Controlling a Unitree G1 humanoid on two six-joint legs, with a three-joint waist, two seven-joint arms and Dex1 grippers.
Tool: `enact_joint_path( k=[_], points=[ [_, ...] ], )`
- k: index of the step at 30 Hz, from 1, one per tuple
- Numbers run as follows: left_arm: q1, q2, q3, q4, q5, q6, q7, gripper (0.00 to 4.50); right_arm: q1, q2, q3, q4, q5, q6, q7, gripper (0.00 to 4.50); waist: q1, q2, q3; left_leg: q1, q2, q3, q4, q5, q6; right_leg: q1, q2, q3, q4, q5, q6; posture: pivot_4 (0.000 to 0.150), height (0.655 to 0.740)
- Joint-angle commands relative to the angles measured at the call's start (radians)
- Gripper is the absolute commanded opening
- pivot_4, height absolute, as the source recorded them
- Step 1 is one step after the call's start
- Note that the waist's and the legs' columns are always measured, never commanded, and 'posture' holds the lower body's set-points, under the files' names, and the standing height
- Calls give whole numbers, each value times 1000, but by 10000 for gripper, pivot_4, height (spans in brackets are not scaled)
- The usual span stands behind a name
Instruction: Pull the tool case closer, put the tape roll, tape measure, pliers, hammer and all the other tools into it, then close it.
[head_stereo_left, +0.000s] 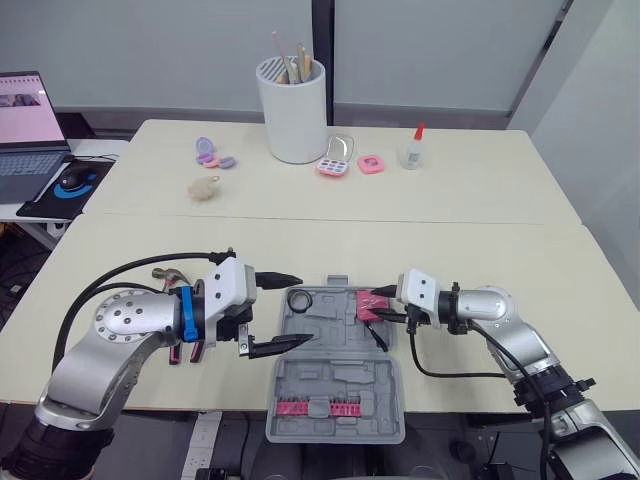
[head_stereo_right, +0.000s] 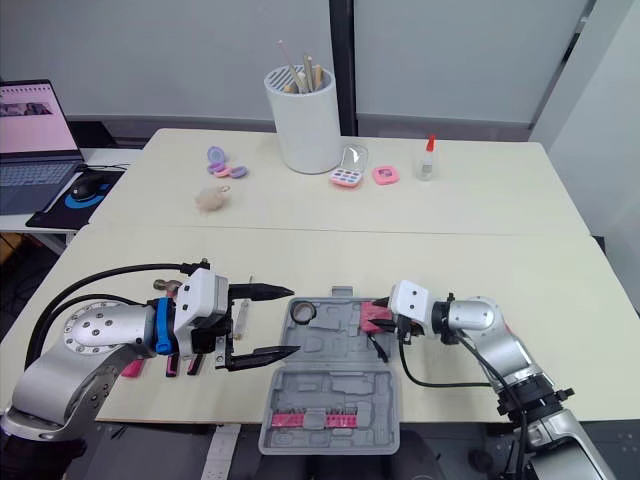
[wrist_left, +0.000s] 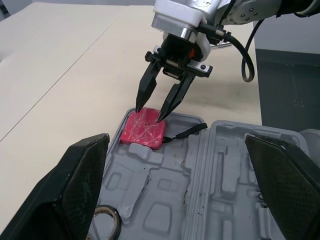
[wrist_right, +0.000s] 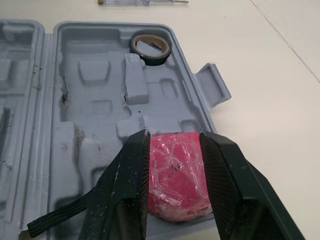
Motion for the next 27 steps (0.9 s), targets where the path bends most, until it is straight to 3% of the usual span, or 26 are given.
enact_joint_path(
  k=[1,7,14,23,27],
  points=[
    [5,6,2,0,8,-31,-13,45000,-23,19,-10,60,3,-41,-22,16582,0,0,0,0,0,0,0,0,0,0,0,0,0,0,0,1500,7400],
    [16,5,2,-3,12,-37,-13,45000,-37,41,1,231,-28,-91,-47,16582,0,0,0,1,0,0,0,0,0,1,0,0,0,0,0,1500,7400],
    [33,10,10,-15,12,-35,-16,45000,-27,54,-7,295,-12,-83,-43,16582,0,-1,-1,4,1,-1,0,0,0,5,0,-1,0,0,0,1500,7400],
    [19,13,12,-20,7,-22,-11,45000,-20,65,-26,272,5,-87,-32,16582,0,-1,-1,12,1,-1,-1,0,0,13,-2,-1,-2,0,0,1500,7400],
    [14,25,44,-15,-12,13,3,45000,-11,41,-66,131,73,-27,6,16582,2,0,0,13,1,-1,-1,0,0,14,-3,-1,-2,0,0,1500,7400]
  ],
)
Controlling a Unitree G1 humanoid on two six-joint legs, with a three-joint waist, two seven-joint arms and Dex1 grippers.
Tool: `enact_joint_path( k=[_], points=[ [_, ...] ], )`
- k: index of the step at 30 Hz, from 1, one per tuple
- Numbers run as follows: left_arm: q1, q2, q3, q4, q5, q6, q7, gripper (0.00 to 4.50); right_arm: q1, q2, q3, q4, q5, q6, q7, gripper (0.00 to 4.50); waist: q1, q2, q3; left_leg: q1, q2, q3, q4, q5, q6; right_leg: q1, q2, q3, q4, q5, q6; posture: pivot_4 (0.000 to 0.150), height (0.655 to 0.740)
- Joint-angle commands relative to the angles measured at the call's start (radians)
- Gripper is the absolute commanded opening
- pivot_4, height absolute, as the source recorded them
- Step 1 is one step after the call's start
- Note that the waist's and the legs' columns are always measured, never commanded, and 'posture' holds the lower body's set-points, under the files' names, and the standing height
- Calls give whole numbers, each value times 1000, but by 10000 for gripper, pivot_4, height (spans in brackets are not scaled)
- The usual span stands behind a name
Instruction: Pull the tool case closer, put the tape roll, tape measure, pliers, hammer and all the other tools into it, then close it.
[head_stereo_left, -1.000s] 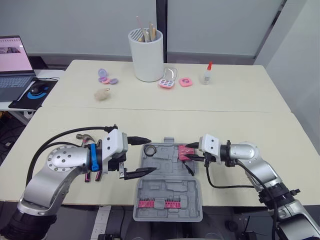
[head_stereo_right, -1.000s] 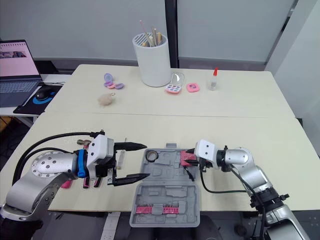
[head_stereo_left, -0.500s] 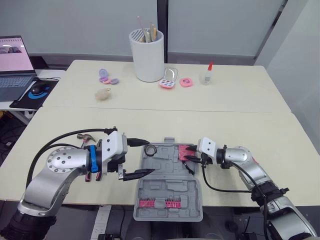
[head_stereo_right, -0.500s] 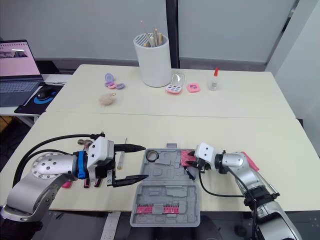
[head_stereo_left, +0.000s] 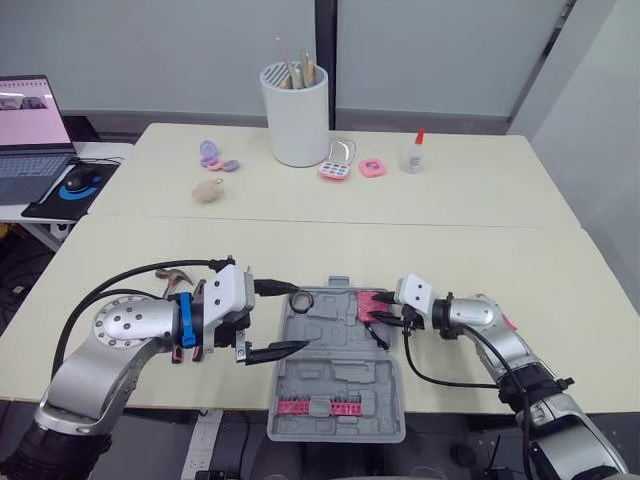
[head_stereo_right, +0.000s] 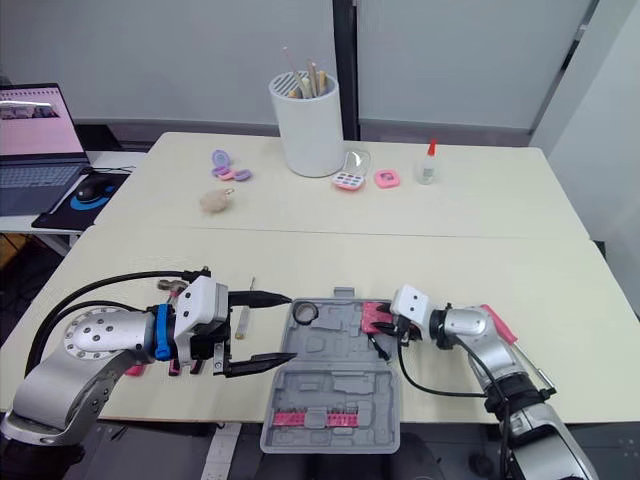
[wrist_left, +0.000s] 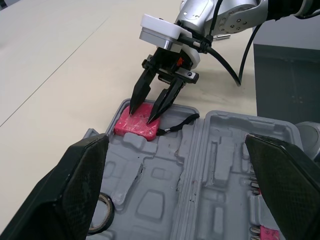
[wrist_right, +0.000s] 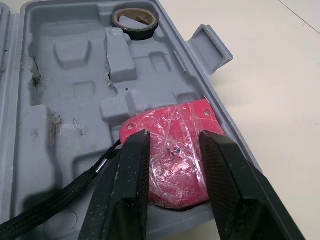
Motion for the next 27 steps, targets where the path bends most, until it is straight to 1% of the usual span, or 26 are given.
enact_joint_path(
  k=[1,4,8,9,12,13,17,21,24,27],
  points=[
    [-4,32,64,-21,-33,33,10,45000,20,-43,-52,-156,76,100,38,16582,1,1,1,-1,0,0,0,0,0,0,-1,0,0,0,0,1500,7400],
    [9,60,142,7,-83,75,5,45000,32,-116,-92,-323,144,205,88,21800,1,2,2,-3,-1,0,0,0,0,-3,-1,0,0,0,0,1500,7400],
    [17,107,240,66,-121,116,-11,45000,48,-241,-165,-476,243,335,154,31467,0,3,2,-5,-1,0,-1,0,0,-5,-2,-1,-1,0,0,1500,7400],
    [16,117,273,92,-130,123,-14,45000,47,-275,-193,-500,269,367,168,33829,0,2,3,-5,-1,0,-1,0,0,-5,-2,-1,-1,0,0,1500,7400],
    [27,168,378,189,-133,135,-41,45000,49,-392,-293,-522,324,427,206,43424,1,4,4,-5,-1,0,-1,0,0,-5,-2,-1,-1,0,0,1500,7400],
    [39,188,414,227,-130,134,-56,45000,59,-434,-327,-525,337,439,218,44731,1,4,5,-5,-1,0,-1,0,0,-5,-2,-1,-1,0,0,1500,7400],
    [93,258,515,367,-102,110,-124,45000,111,-554,-444,-512,378,472,249,44731,0,4,5,-6,-1,1,-3,0,0,-7,-4,0,-3,0,0,1500,7400],
    [116,327,592,550,-66,74,-180,45000,183,-635,-560,-443,395,473,279,44731,0,4,5,-12,-1,3,-3,0,0,-15,-4,0,-1,0,0,1500,7400],
    [92,377,606,741,-28,21,-218,45000,222,-659,-609,-357,383,433,293,44731,0,4,5,-12,-1,3,-3,0,0,-16,-4,0,-1,0,0,1500,7400],
    [38,440,578,988,20,-61,-272,45000,213,-683,-627,-262,371,401,310,44731,-2,4,5,-12,-1,5,-3,0,0,-17,-4,1,-1,0,0,1500,7400]
  ],
)
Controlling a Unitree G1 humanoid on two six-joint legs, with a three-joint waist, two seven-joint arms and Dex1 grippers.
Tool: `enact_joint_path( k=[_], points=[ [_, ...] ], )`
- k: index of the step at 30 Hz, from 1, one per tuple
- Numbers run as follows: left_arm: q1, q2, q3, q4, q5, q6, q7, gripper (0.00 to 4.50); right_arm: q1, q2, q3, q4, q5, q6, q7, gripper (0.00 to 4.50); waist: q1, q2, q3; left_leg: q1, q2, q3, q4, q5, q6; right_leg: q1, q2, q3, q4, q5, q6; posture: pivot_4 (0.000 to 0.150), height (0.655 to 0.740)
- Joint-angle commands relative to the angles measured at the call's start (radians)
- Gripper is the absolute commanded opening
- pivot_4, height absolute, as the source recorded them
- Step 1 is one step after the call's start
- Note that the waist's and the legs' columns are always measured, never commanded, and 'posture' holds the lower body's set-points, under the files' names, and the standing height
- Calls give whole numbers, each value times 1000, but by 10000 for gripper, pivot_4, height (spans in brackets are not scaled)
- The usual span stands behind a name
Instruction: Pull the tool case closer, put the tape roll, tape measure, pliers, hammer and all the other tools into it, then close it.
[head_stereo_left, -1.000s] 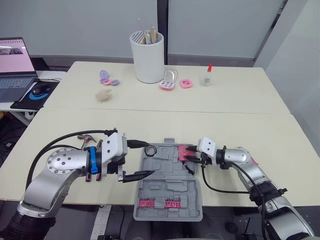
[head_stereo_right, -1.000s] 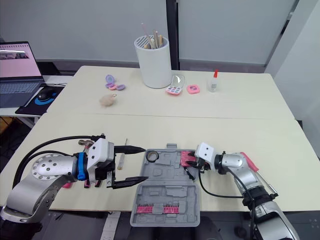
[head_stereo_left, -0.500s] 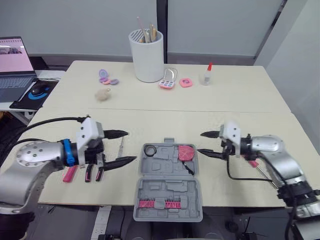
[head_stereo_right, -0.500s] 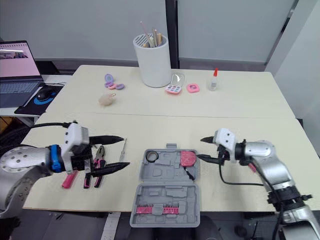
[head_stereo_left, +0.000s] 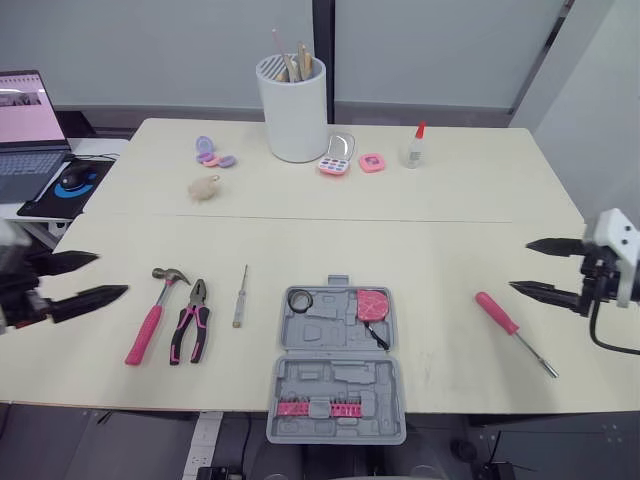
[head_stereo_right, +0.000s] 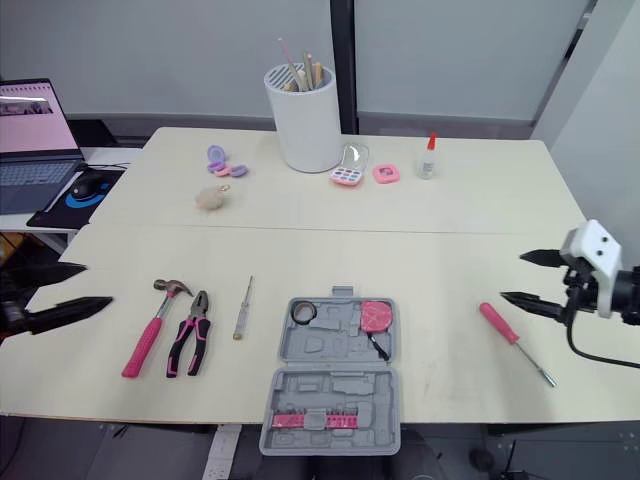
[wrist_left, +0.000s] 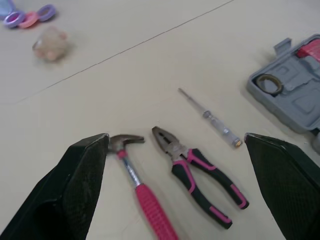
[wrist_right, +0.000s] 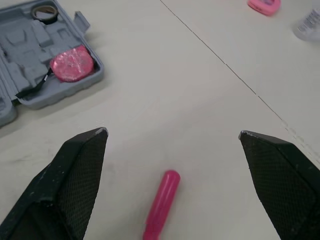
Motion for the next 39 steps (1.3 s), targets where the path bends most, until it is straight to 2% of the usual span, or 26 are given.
enact_joint_path(
  k=[1,5,9,27,33,39],
  points=[
    [-68,72,-1,243,52,-100,-56,45000,-21,-47,-47,83,-2,-51,24,44731,-2,0,0,0,0,1,0,0,0,-1,0,0,0,0,0,1500,7400],
    [-160,88,-64,423,105,-184,-83,45000,-49,-56,-36,134,3,-49,24,44731,-2,0,0,0,1,5,0,0,0,-2,0,0,1,0,0,1500,7400],
    [-200,73,-97,502,129,-236,-99,45000,-40,-57,-30,146,-4,-49,26,44731,-1,0,0,-1,1,11,0,0,0,-3,0,0,1,0,0,1500,7400],
    [-216,51,-117,542,147,-303,-79,45000,-86,-56,11,182,-53,-74,7,44731,-2,0,0,-1,1,14,0,-1,1,-4,-2,0,2,0,0,1500,7400],
    [-154,32,-67,427,107,-239,-36,45000,-160,-7,52,161,-53,-99,-18,44731,-3,0,0,0,2,14,0,-1,1,-4,-2,1,2,0,0,1500,7400],
    [76,-66,81,106,38,-103,43,45000,-324,145,191,70,-18,-74,2,44731,-23,0,0,0,3,12,1,-1,1,-4,-2,2,4,1,0,1500,7400]
  ],
)
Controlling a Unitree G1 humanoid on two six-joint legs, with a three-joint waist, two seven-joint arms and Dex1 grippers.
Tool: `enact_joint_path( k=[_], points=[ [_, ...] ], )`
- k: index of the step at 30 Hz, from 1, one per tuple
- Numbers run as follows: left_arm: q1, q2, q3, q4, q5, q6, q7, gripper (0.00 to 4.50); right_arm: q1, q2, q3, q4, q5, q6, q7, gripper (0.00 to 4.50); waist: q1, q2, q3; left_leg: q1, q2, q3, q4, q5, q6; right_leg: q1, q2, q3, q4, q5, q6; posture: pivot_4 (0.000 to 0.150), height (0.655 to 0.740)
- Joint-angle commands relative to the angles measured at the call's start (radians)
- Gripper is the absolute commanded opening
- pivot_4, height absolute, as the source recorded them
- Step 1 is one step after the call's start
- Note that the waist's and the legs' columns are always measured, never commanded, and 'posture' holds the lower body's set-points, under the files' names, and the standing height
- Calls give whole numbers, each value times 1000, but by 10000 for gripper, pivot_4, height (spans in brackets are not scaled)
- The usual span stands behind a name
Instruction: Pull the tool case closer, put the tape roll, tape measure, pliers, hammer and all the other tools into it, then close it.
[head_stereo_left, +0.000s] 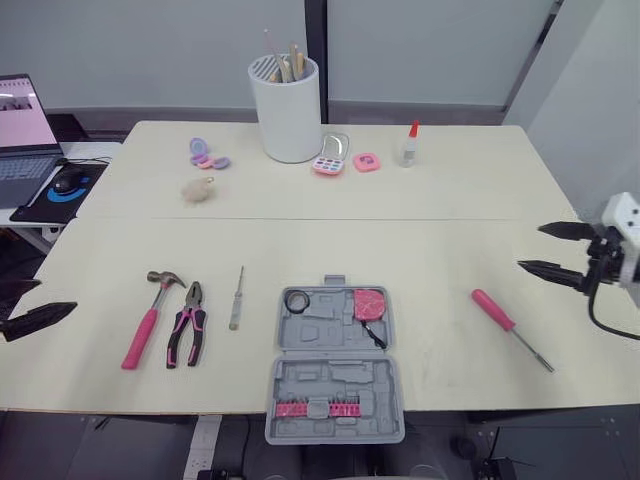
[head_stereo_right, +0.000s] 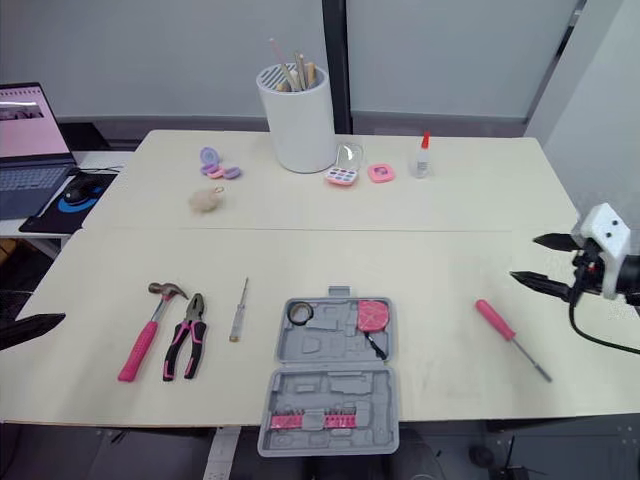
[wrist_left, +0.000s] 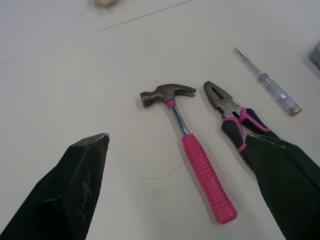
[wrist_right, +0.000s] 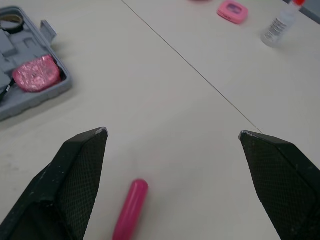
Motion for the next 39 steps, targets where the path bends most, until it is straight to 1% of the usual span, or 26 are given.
enact_joint_path(
  k=[1,5,8,11,15,20,25,28,32,35,39],
  points=[
    [139,-60,136,-247,-64,111,61,45000,-104,77,65,-100,46,24,13,44731,-11,0,0,0,0,0,0,0,0,0,0,0,0,0,0,1500,7400],
    [286,-152,235,-486,-106,214,126,45000,-172,161,118,-164,76,50,18,44731,-10,-1,0,-1,0,-3,0,0,0,-1,0,1,1,0,0,1500,7400],
    [418,-260,317,-653,-135,269,181,45000,-257,261,184,-227,117,87,24,44731,-10,-1,0,-1,0,-5,0,0,0,0,0,1,1,0,0,1500,7400],
    [539,-342,376,-783,-160,309,203,45000,-315,325,221,-268,146,109,37,44731,-11,-1,0,0,0,-6,1,0,0,0,-1,0,1,1,-1,1500,7400],
    [645,-420,425,-907,-197,346,234,45000,-347,375,252,-301,163,118,40,44731,0,-4,-2,0,-1,-10,1,0,0,2,-2,-2,1,1,-1,1500,7400],
    [707,-479,433,-1015,-226,370,285,45000,-335,388,286,-315,150,109,56,44731,16,-5,-3,0,-4,-12,2,0,0,3,-4,-4,1,1,-1,1500,7400],
    [674,-540,370,-1167,-291,436,415,45000,-311,386,293,-313,130,93,39,44731,17,-7,-4,-1,-5,-12,2,0,0,4,-4,-4,-1,1,-1,1500,7400],
    [565,-602,248,-1215,-243,453,594,45000,-288,394,294,-336,129,103,9,44731,17,-5,-4,0,-5,-12,1,0,0,5,-4,-4,-1,1,-1,1500,7400],
    [424,-668,104,-1185,-145,439,775,45000,-276,393,295,-352,127,104,-11,44731,17,-7,-5,-1,-5,-14,2,0,0,6,-2,-4,0,1,-1,1500,7400],
    [336,-693,-6,-1128,-70,419,854,45000,-278,390,291,-364,130,113,-28,44731,16,-7,-5,-1,-5,-14,2,0,0,6,-2,-4,-1,1,-1,1500,7400],
    [257,-709,-87,-1036,11,394,932,45000,-276,381,287,-383,134,125,-43,44731,15,-7,-5,-1,-5,-15,2,0,0,6,-1,-4,0,1,-1,1500,7400]
  ],
)
